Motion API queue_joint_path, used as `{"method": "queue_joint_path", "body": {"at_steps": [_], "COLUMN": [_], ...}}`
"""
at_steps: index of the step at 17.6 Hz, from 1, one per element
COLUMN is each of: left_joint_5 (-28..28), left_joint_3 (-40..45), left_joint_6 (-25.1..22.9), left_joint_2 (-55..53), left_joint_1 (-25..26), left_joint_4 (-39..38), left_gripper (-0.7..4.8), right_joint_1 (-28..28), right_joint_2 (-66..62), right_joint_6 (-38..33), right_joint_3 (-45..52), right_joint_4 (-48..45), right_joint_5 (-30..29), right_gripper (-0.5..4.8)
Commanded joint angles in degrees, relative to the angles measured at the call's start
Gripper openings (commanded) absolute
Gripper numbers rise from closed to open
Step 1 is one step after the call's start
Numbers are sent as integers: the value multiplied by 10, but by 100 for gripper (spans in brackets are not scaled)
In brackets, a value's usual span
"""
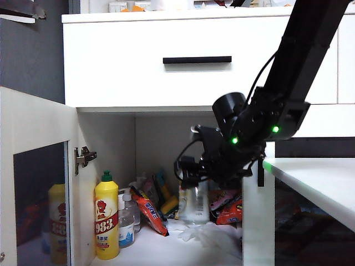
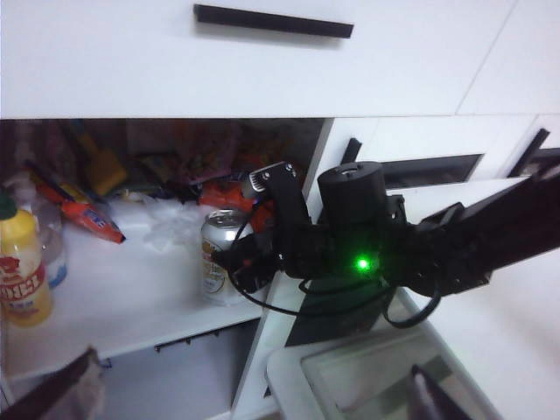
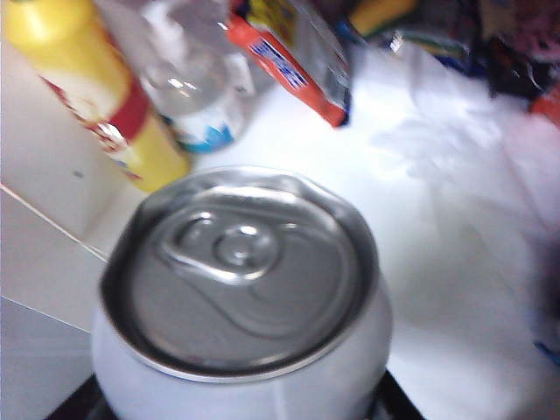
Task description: Open the left door of the white cabinet, pick up a can of beverage from the table on the right, place it inside the cabinet, and finally close the cabinet door.
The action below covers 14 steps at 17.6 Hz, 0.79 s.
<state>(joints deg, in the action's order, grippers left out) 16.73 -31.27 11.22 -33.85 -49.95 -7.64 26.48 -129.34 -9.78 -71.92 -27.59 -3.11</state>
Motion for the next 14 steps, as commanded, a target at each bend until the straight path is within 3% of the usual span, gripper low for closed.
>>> {"method": "queue_joint_path", "body": {"at_steps": [1, 7, 14], "left_joint_5": [2, 14, 41], "left_joint_3": [-1, -1, 0], "left_joint_6": [-2, -2, 0], "left_joint_2": [1, 1, 1], "left_joint_1": [1, 1, 1], "left_joint_4": [-5, -11, -11], "left_gripper": [479, 479, 479], "right_joint_1": [-8, -56, -52], "right_joint_2": [8, 8, -26], "right_joint_6": [2, 41, 36], "right_joint_3": [-6, -6, -86], "right_joint_4": [-43, -40, -29], "right_joint_5": [5, -26, -153], "right_gripper": [223, 223, 222]}}
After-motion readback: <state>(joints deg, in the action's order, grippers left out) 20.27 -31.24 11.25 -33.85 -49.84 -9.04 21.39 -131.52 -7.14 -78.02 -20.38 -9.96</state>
